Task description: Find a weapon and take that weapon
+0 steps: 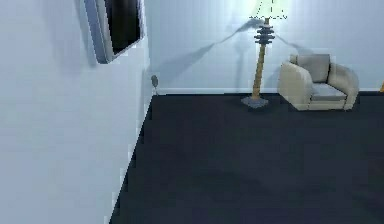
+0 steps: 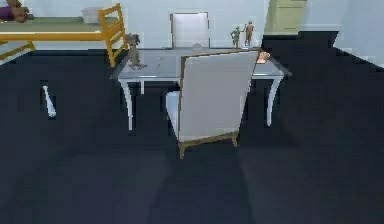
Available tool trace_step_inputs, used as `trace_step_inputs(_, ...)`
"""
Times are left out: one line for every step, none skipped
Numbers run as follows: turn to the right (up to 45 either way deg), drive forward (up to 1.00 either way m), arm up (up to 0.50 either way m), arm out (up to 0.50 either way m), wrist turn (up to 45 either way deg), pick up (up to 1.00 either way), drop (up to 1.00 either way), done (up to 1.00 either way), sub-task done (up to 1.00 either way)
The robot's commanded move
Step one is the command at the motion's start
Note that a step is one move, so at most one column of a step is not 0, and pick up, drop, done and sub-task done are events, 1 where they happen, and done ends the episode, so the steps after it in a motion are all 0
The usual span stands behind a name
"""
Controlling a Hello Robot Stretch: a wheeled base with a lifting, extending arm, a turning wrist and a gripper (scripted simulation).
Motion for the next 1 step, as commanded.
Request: trace_step_inputs(0.0,1.00,0.00,0.00,0.0,0.00,0.00,0.00,0.00)
